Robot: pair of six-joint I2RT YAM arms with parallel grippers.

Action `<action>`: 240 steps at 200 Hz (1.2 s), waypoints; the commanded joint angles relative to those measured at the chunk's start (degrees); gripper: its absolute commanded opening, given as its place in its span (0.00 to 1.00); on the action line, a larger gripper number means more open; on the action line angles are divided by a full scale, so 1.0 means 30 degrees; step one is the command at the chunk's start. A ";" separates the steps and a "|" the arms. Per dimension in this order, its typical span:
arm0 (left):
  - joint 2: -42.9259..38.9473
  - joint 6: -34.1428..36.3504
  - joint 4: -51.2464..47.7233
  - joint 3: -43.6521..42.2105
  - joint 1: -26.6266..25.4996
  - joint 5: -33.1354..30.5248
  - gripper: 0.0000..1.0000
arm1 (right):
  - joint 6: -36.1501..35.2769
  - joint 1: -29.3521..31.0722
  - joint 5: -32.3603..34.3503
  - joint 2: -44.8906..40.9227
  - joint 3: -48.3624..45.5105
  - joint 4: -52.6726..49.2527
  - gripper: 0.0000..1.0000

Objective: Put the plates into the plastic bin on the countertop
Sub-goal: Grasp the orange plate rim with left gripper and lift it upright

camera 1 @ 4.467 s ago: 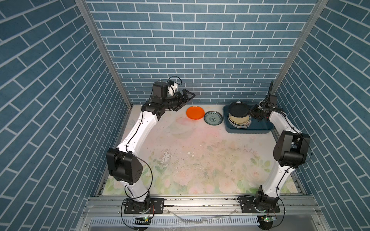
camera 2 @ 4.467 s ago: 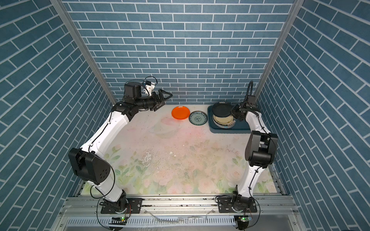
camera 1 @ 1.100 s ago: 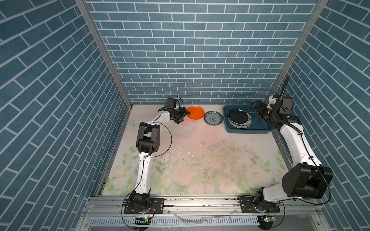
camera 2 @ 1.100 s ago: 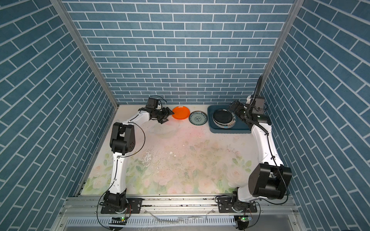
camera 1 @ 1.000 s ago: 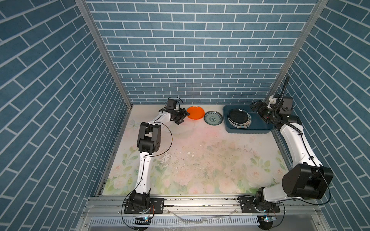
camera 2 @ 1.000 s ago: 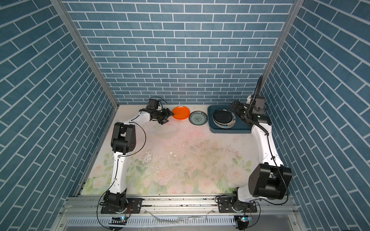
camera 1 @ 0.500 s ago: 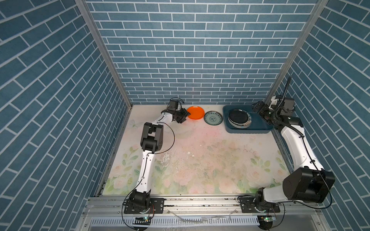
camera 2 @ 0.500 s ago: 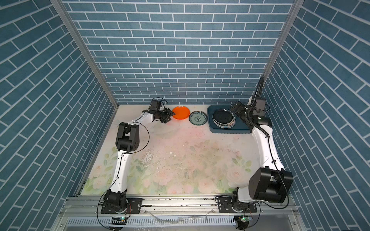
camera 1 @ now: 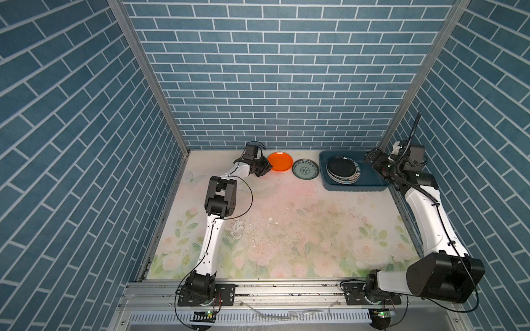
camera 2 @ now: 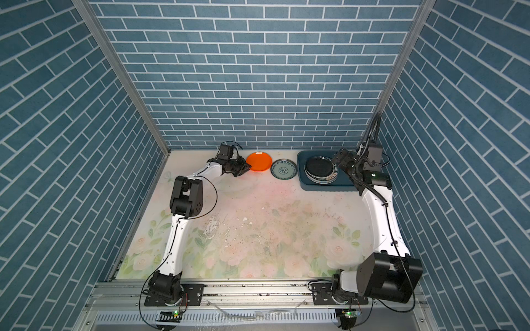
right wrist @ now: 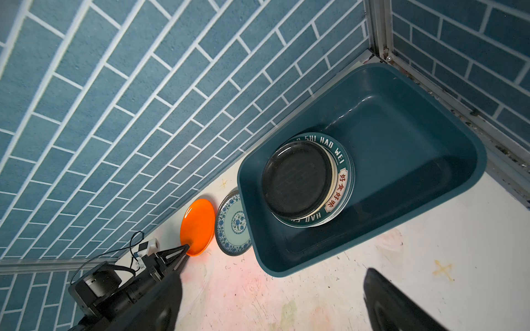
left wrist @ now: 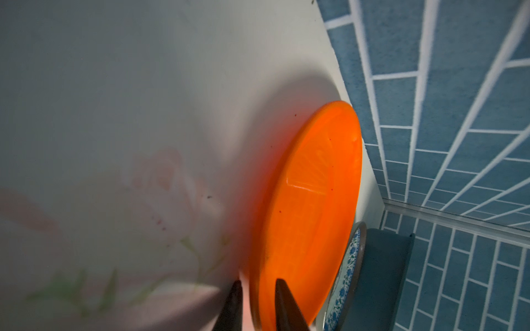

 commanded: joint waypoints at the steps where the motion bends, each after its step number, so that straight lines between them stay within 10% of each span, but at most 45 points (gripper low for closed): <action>1: 0.0678 0.0102 -0.0951 0.0158 -0.0073 -0.0296 0.13 | 0.0500 0.0054 0.0379 -0.0542 -0.0301 -0.0427 0.98; 40: 0.0283 0.0137 -0.0821 0.0103 -0.0073 -0.0237 0.00 | 0.0580 0.0071 0.0232 -0.0652 -0.0473 -0.0384 0.99; 240: -0.7630 -0.0934 -0.0089 -0.4953 0.0470 0.2544 0.00 | 0.1261 0.1538 -0.3201 0.2217 0.0066 0.3109 0.99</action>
